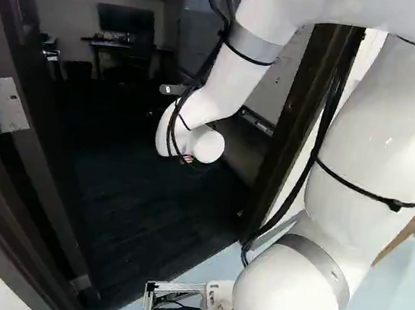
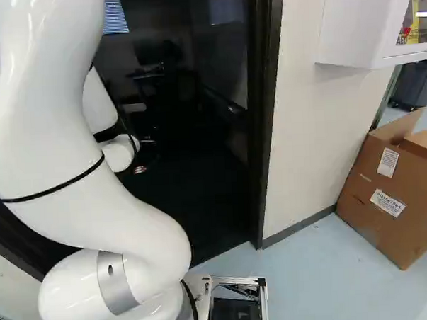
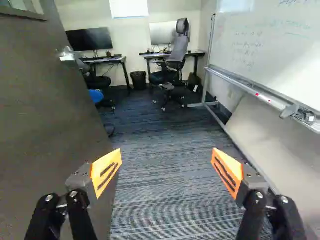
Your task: Open the door and move inside
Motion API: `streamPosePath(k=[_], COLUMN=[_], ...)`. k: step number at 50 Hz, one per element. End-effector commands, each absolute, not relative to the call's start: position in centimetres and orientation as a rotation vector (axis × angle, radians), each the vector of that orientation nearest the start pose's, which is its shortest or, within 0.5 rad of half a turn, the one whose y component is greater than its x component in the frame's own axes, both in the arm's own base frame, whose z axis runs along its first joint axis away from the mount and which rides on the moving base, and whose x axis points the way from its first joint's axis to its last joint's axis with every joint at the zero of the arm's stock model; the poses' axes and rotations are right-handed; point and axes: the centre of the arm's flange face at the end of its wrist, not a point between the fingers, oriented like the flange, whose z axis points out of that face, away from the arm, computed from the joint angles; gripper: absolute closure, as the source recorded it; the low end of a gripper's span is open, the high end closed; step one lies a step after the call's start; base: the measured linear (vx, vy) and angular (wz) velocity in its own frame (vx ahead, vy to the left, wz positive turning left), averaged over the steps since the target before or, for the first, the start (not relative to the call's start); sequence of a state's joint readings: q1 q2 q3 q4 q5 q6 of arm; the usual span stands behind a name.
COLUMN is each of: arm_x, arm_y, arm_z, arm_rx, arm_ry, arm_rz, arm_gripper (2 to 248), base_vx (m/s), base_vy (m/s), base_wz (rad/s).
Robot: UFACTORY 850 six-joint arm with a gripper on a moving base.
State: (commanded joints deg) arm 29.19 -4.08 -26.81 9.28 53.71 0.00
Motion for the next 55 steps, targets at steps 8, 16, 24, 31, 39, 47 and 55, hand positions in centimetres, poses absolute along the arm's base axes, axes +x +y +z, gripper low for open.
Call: streamPosePath(k=[8,16,24,31,39,47,55], arm_x=[36.5,35.9,35.3,34.8,34.1,33.6,33.3], arm_y=[18.1,16.8,15.6,14.5,13.3,12.1,11.0], arm_z=[39.7,39.7,39.6,39.6,39.6,39.5,39.5], arm_rx=[-2.266,-2.279,-2.291,-2.302,-2.314,-2.326,-2.339], arm_ry=[-0.332,-0.309,-0.285,-0.264,-0.238,-0.211,-0.181], arm_rz=[-1.754,-1.763,-1.773,-1.782,-1.793,-1.805,-1.818], arm_gripper=[3,3,3,3,3,3,3], base_vx=[0.000,0.000,0.000,0.000,0.000,0.000,0.000], base_vy=[0.000,0.000,0.000,0.000,0.000,0.000,0.000], base_wz=[0.000,0.000,0.000,0.000,0.000,0.000,0.000])
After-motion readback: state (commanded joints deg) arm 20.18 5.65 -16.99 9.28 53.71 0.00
